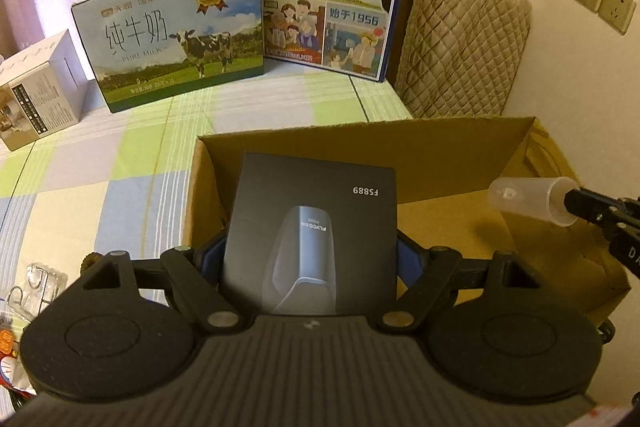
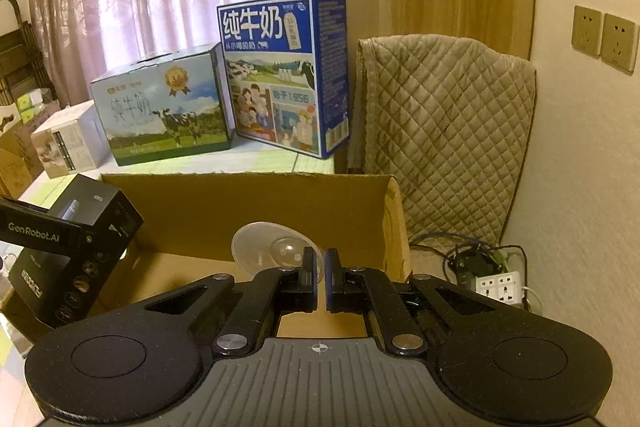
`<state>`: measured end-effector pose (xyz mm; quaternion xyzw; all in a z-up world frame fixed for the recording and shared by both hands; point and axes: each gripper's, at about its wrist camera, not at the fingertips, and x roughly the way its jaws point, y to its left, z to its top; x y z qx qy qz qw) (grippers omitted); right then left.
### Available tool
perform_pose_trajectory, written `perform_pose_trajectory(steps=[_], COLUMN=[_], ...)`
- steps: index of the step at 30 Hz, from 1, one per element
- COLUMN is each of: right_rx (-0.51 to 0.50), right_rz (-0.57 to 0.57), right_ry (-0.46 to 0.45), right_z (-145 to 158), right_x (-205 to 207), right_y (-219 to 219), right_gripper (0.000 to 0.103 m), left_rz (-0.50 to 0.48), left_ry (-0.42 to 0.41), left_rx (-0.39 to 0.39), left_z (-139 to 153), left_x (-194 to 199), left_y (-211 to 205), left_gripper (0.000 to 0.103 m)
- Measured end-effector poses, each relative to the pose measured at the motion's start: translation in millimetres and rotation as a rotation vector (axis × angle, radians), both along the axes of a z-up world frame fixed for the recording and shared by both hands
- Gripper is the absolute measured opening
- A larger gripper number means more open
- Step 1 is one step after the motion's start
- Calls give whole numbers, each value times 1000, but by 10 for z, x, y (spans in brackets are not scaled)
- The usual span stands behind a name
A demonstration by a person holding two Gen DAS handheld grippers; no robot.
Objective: Organize objects
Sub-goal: 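Carry the black box into the cardboard box while the right tool carries the cup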
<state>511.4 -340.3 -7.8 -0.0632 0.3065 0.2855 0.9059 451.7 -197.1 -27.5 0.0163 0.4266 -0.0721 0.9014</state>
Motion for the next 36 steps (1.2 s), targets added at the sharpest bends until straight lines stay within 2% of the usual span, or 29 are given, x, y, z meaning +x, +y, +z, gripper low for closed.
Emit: perform_pose_trajectory(steps=[8, 15, 27, 30, 32, 34, 36], right_rx=[-3, -8, 13, 20, 25, 31, 44], right_rz=[2, 2, -31, -32, -32, -39, -40], right_ry=[12, 22, 50, 42, 34, 21, 13], right_z=[-24, -52, -27, -6, 12, 36, 66], right_x=[75, 100, 145, 125, 110, 87, 67], right_y=[0, 4, -33, -38, -44, -57, -70], right_gripper=[0, 0, 2, 8, 19, 41, 48], left_rz=[5, 7, 3, -1, -4, -6, -6], left_ry=[24, 23, 16, 9, 6, 3, -2], left_rx=[14, 14, 2, 0, -1, -6, -7], left_z=[-97, -81, -45, -35, -19, -1, 17], left_x=[41, 30, -54, -82, -104, -125, -148], left_y=[-26, -24, 32, 40, 48, 56, 61], left_gripper=[84, 84, 92, 95, 95, 96, 98])
